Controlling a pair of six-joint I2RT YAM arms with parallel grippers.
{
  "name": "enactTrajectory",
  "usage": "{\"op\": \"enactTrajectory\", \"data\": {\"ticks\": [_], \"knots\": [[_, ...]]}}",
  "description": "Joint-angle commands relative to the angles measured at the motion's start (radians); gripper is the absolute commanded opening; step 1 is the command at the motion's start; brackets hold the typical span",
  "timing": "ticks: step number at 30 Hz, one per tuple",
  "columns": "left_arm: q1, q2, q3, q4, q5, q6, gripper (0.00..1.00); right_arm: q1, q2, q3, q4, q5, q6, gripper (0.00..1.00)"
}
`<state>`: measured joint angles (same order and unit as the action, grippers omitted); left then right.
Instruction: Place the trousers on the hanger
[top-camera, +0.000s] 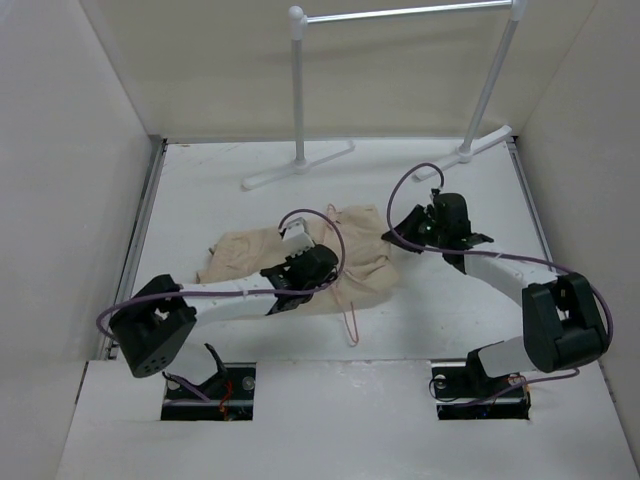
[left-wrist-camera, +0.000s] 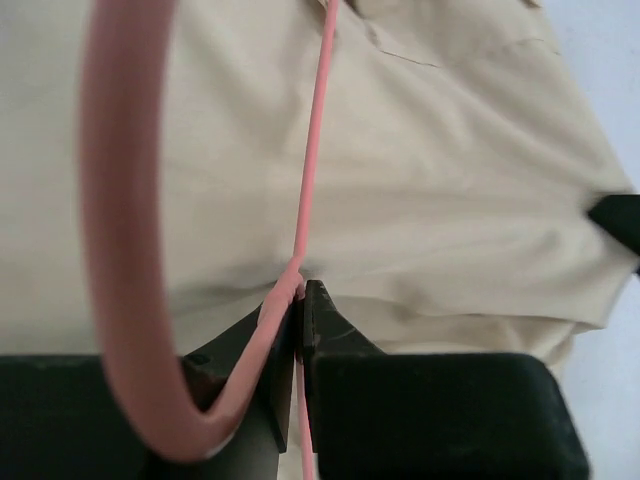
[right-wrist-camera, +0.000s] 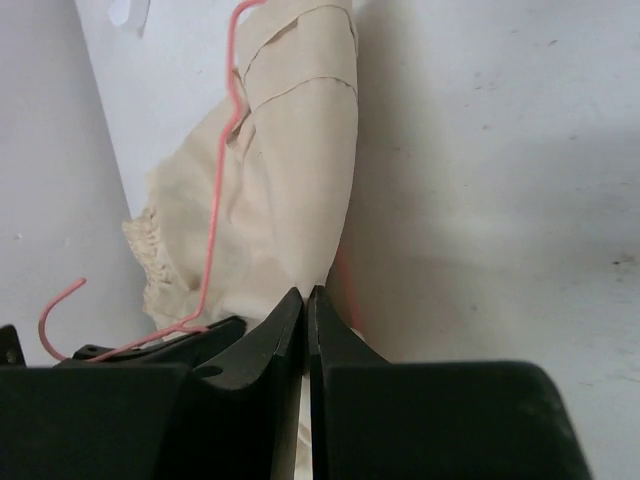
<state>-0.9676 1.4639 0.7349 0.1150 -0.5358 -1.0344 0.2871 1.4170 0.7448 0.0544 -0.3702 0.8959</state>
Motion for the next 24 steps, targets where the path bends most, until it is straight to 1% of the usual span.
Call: {"op": "enactTrajectory", "data": {"ticks": [1, 5, 8, 11, 15, 21, 23, 24], "knots": [[0.028, -0.103, -0.071, -0.144, -0.055, 0.056, 0.0, -0.025, -0.021, -0.007, -0.011, 0.017, -0.008, 0.11], [0.062, -0.221, -0.118, -0.221, -0.079, 0.086, 0.0, -0.035, -0.023, -0.061, -0.004, 0.05, -0.008, 0.11], [0.076, -0.261, -0.123, -0.236, -0.081, 0.112, 0.0, -0.036, -0.009, -0.078, 0.005, 0.056, -0.012, 0.12], [0.063, -0.263, -0.101, -0.244, -0.098, 0.154, 0.0, -0.044, 0.023, -0.081, 0.01, 0.07, -0.017, 0.12], [0.039, -0.247, -0.065, -0.258, -0.145, 0.244, 0.0, -0.047, 0.049, -0.079, 0.01, 0.08, -0.02, 0.12], [0.023, -0.22, -0.028, -0.177, -0.122, 0.347, 0.0, -0.042, 0.077, -0.074, 0.01, 0.086, -0.02, 0.14], [0.02, -0.206, -0.008, -0.164, -0.124, 0.37, 0.0, -0.041, 0.083, -0.073, 0.01, 0.097, -0.018, 0.18], [0.019, -0.201, 0.006, -0.163, -0.127, 0.379, 0.0, -0.038, 0.082, -0.073, 0.009, 0.103, -0.018, 0.22]]}}
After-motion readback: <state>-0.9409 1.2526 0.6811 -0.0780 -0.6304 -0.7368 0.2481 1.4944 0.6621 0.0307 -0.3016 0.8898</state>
